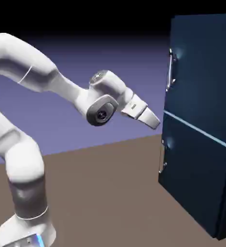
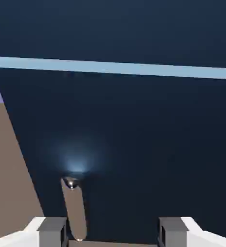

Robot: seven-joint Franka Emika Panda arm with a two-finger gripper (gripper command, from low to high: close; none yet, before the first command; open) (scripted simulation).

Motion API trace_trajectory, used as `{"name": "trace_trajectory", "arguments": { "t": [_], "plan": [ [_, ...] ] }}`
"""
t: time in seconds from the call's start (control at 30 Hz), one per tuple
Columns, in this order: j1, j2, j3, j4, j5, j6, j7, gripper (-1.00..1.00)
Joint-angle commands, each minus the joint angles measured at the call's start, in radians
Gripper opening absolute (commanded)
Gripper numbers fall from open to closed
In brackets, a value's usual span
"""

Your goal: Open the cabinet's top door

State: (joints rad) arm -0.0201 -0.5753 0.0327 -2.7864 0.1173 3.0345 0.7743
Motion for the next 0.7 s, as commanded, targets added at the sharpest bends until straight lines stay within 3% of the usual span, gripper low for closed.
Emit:
{"name": "trace_trajectory", "arguments": {
  "t": [0.0, 0.67],
  "plan": [
    [-0.012, -0.002, 0.012, 0.009, 0.044, -0.001, 0.012, 0.0],
    [-0.25, -0.041, 0.255, 0.184, 0.914, -0.019, 0.259, 0.0]
  ]
}}
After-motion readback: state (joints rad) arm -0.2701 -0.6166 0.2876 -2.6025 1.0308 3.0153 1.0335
